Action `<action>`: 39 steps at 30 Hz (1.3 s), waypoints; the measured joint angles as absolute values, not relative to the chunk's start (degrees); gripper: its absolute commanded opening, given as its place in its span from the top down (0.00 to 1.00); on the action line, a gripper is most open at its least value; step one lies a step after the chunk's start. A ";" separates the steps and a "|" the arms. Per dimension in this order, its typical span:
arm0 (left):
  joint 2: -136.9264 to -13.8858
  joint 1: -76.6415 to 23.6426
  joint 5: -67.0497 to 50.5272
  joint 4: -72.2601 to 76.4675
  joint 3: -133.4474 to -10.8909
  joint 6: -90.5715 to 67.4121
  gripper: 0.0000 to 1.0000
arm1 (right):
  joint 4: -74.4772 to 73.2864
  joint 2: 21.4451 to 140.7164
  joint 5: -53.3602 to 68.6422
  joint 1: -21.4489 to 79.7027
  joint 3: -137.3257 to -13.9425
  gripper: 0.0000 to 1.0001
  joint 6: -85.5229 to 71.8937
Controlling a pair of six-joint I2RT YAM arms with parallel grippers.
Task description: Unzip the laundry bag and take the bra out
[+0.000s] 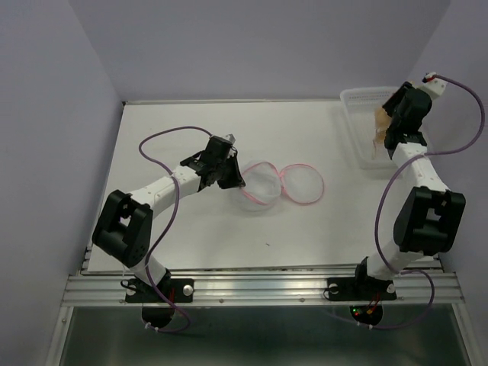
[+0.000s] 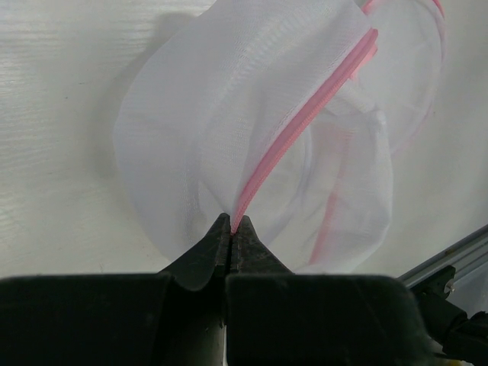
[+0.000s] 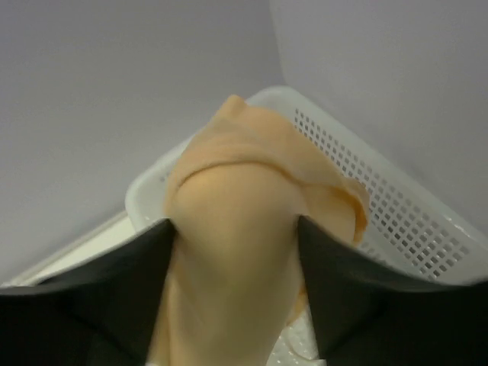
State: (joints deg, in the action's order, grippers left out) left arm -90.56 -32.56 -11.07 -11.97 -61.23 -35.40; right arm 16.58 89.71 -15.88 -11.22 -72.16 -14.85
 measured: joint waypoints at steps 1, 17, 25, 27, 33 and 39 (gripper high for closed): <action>-90.56 -32.56 -11.05 -11.94 -61.25 -35.40 1.00 | 14.74 91.74 -15.73 -11.25 -73.34 0.00 -15.42; -90.56 -32.56 -11.11 -11.81 -61.25 -36.49 1.00 | -13.76 76.09 -6.63 -2.02 -75.61 0.00 -19.59; -90.56 -32.56 -11.09 -11.79 -61.25 -37.04 1.00 | -22.81 72.60 -4.05 10.87 -65.19 0.00 -21.58; -90.56 -32.56 -11.09 -11.79 -61.25 -37.19 1.00 | -24.97 75.13 -3.73 10.92 -61.04 0.00 -22.44; -90.54 -32.56 -11.20 -11.33 -61.23 -37.78 1.00 | -29.36 79.90 -3.09 10.92 -52.86 0.04 -25.04; -89.60 -32.56 -11.33 -10.52 -61.08 -38.17 1.00 | -24.51 83.68 -1.87 10.92 -50.39 0.24 -28.12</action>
State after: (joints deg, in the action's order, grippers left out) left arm -89.60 -32.56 -11.33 -10.52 -61.08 -38.17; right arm -24.51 83.68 -1.87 10.92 -50.39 -28.12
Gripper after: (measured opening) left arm 0.066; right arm 0.815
